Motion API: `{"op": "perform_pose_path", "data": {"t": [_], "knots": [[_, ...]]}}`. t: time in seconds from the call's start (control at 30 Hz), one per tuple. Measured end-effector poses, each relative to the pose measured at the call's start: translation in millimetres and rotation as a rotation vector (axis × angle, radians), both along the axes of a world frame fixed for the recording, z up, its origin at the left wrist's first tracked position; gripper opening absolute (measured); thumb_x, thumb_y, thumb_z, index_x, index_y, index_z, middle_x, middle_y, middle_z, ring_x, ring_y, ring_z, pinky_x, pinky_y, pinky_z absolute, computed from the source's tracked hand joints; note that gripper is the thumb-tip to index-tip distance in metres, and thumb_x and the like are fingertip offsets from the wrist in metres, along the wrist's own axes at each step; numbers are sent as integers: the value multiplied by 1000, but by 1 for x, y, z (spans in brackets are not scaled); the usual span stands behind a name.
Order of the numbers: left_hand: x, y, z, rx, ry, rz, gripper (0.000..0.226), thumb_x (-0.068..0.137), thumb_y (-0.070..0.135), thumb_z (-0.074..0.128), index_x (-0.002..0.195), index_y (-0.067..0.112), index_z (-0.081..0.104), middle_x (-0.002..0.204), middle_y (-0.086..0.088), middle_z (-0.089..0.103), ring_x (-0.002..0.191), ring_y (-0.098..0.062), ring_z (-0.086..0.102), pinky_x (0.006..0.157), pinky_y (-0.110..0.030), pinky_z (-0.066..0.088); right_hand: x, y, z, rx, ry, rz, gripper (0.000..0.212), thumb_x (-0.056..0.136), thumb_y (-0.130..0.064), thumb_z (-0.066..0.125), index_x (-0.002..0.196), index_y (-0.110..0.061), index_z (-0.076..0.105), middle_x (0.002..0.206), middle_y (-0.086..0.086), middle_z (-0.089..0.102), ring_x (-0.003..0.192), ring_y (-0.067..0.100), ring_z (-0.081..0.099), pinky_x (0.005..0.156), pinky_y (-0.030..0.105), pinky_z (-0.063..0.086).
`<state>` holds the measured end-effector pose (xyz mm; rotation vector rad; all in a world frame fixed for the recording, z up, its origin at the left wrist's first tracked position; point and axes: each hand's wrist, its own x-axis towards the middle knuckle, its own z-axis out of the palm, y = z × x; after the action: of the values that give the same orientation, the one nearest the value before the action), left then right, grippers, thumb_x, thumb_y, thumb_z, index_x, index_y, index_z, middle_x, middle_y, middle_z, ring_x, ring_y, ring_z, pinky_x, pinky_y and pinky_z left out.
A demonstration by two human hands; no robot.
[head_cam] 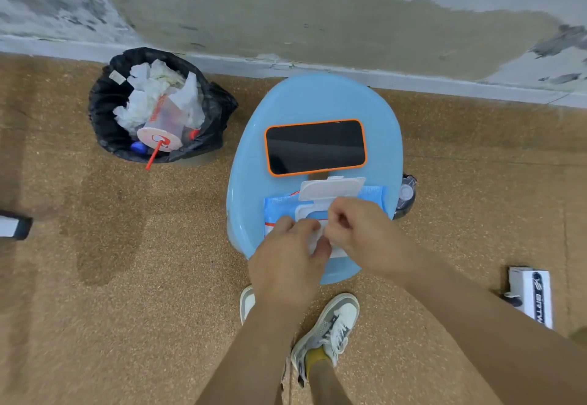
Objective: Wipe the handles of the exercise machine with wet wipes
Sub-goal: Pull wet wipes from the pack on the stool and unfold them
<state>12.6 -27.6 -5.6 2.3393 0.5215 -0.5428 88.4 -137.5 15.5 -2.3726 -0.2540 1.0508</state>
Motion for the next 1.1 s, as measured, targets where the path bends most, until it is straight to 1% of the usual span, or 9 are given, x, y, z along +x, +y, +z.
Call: {"op": "perform_pose_path", "data": {"t": [0.13, 0.27, 0.4, 0.53, 0.63, 0.73, 0.87, 0.97, 1.1], "knots": [[8, -12, -2, 185, -3, -11, 32, 85, 55, 51, 103, 31, 61, 98, 5, 52, 95, -21, 56, 73, -34, 38, 8, -13, 5, 191, 194, -335, 25, 90, -16, 50, 66, -15, 53, 63, -7, 47, 64, 9, 44, 65, 27, 43], [22, -22, -9, 367, -99, -20, 19, 72, 40, 70, 72, 21, 70, 82, -2, 58, 85, -26, 56, 68, -39, 39, 0, -30, -4, 22, -66, -110, 20, 92, -9, 52, 103, -16, 67, 97, 0, 62, 92, 13, 56, 82, 21, 39], [26, -28, -16, 418, -127, -77, 17, 58, 19, 78, 51, 16, 63, 72, -3, 56, 74, -28, 55, 58, -37, 40, -22, -39, -12, -81, -314, 76, 41, 78, -10, 66, 117, -20, 62, 109, 5, 54, 103, 25, 50, 87, 35, 45], [27, -30, -19, 391, -204, -42, 16, 56, 14, 78, 53, 10, 63, 86, -5, 57, 88, -24, 41, 64, -44, 44, -32, -35, -18, -71, -380, 64, 39, 74, -18, 70, 111, -27, 64, 103, 2, 51, 92, 24, 48, 76, 35, 48], [22, -27, -14, 499, -283, -214, 15, 55, 12, 78, 59, 10, 63, 93, -8, 60, 92, -25, 38, 69, -44, 41, -33, -32, -22, -75, -397, 86, 32, 71, -17, 71, 101, -23, 65, 95, 3, 49, 86, 25, 51, 69, 40, 49], [24, -20, -6, 575, -314, -567, 21, 45, 12, 79, 59, 12, 62, 75, -8, 59, 77, -28, 52, 69, -37, 29, -34, -34, -24, -61, -376, 100, 23, 67, -17, 71, 88, -17, 61, 91, 5, 48, 80, 26, 52, 66, 45, 49], [41, -19, 5, 537, -233, -811, 25, 47, 15, 81, 60, 15, 60, 57, -2, 60, 53, -22, 60, 66, -32, 44, -30, -41, -23, -4, -327, 88, 19, 70, -14, 72, 86, -13, 62, 93, 6, 52, 77, 26, 56, 64, 38, 49], [42, -27, 9, 514, -186, -811, 34, 39, 12, 80, 62, 17, 56, 47, 0, 59, 42, -20, 59, 56, -28, 44, -26, -45, -19, -1, -291, 33, 18, 75, -17, 69, 91, -15, 63, 98, 2, 51, 82, 22, 57, 67, 29, 43], [45, -29, 3, 509, -146, -684, 42, 37, 12, 80, 71, 15, 56, 43, -2, 56, 37, -21, 55, 45, -23, 33, -25, -46, -20, 29, -255, -42, 27, 73, -21, 72, 100, -20, 66, 98, 2, 50, 82, 22, 58, 72, 35, 49]]}}
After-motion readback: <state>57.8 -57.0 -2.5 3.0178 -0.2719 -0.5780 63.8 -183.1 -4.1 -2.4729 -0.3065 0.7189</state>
